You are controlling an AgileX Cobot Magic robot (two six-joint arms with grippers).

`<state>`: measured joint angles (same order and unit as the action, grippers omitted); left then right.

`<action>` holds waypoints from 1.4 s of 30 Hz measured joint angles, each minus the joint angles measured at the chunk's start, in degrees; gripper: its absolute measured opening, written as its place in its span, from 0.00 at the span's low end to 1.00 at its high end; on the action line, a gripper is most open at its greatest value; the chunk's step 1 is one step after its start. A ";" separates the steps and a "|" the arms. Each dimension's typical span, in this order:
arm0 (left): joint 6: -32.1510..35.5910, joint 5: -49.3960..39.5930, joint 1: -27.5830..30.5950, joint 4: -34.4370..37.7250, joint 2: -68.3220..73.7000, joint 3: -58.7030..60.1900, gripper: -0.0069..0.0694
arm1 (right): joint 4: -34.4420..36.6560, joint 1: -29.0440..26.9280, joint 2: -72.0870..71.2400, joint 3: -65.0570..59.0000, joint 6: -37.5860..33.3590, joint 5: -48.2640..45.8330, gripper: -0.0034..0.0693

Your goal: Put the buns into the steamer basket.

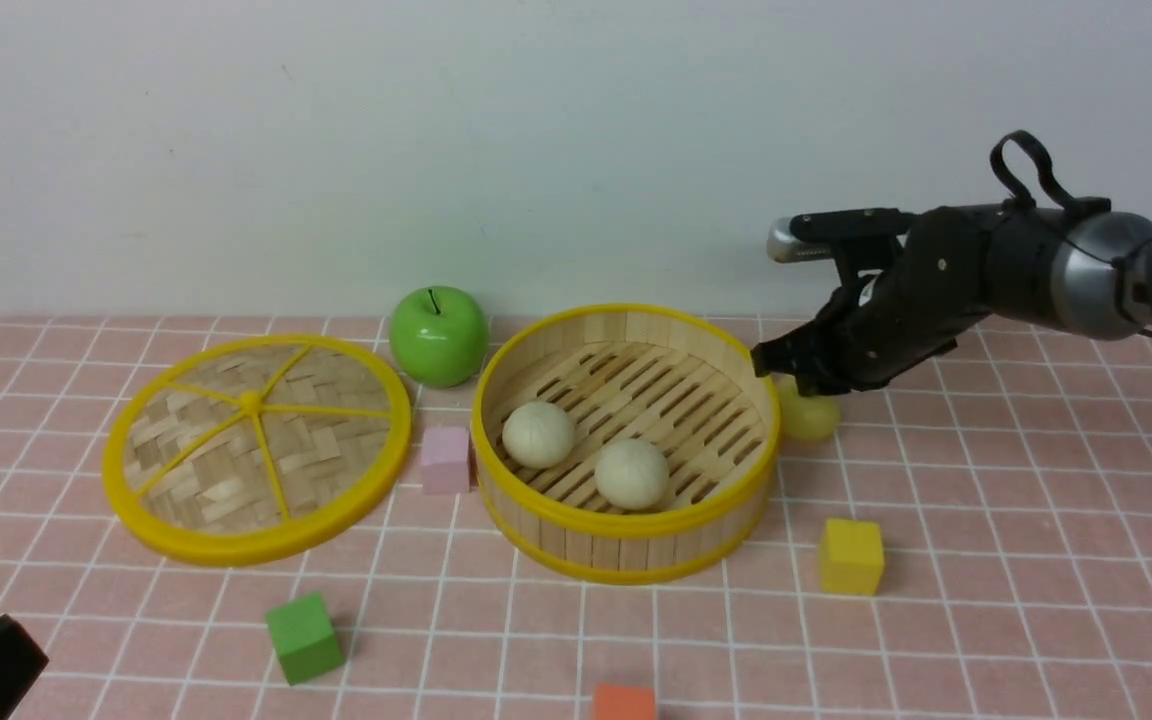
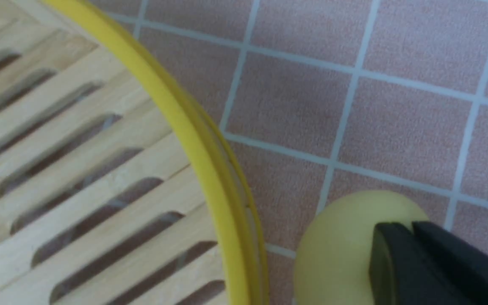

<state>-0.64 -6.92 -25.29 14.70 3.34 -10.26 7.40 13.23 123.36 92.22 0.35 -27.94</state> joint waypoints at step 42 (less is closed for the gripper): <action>-0.02 0.00 0.00 0.00 0.00 0.00 0.21 | 4.69 11.47 -13.77 -0.05 -7.70 -8.21 0.80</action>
<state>-0.65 -6.92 -25.29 14.70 3.34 -10.26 12.08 24.70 109.59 92.17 -7.35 -36.14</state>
